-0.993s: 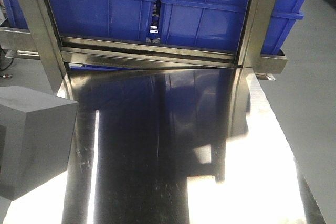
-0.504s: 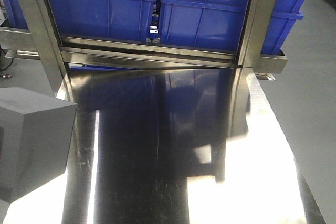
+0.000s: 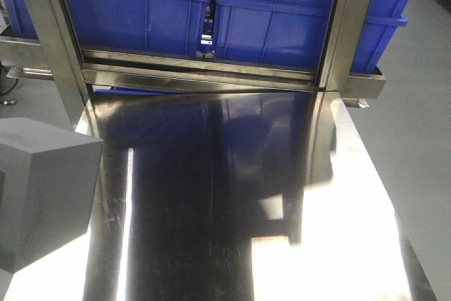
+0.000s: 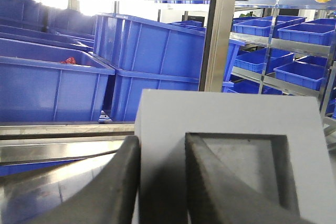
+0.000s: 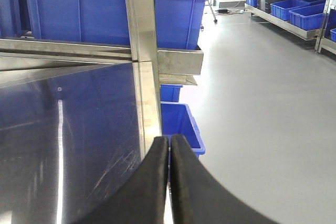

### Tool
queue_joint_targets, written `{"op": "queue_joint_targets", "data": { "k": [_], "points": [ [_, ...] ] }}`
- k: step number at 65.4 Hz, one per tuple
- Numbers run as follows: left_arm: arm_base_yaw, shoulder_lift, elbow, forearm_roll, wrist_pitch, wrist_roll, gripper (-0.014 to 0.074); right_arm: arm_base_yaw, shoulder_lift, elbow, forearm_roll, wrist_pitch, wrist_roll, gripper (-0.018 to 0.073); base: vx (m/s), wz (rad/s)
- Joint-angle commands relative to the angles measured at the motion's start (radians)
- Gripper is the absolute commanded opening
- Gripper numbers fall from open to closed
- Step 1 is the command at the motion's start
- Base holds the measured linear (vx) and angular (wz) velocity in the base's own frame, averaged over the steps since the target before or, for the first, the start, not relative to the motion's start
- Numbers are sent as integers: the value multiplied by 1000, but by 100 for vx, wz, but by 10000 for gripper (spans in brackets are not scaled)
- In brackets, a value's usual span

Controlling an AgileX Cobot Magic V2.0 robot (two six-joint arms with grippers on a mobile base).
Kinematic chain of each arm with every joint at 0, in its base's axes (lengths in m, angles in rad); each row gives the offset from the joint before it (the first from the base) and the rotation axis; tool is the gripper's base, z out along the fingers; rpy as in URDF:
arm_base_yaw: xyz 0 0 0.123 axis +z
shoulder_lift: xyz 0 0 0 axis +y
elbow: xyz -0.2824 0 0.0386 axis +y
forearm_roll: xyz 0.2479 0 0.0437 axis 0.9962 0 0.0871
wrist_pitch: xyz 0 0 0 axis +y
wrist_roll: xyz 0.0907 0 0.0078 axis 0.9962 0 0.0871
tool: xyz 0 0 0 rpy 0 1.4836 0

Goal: Sort gray base to blue bin
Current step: 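Hold the block in the left gripper while the base turns away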

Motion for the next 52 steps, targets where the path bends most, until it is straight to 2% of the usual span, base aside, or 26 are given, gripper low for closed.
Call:
{"op": "queue_joint_targets", "data": {
  "k": [1, 33, 52],
  "points": [
    [-5, 8, -28, -4, -105, -6, -8, 0, -2, 2, -5, -75, -3, -5, 0, 0],
    [-5, 8, -28, -4, -105, -6, -8, 0, -2, 2, -5, -75, -3, -5, 0, -2],
    [-5, 8, -28, -4, -105, -6, -8, 0, -2, 2, -5, -75, -3, -5, -6, -41]
  ]
}}
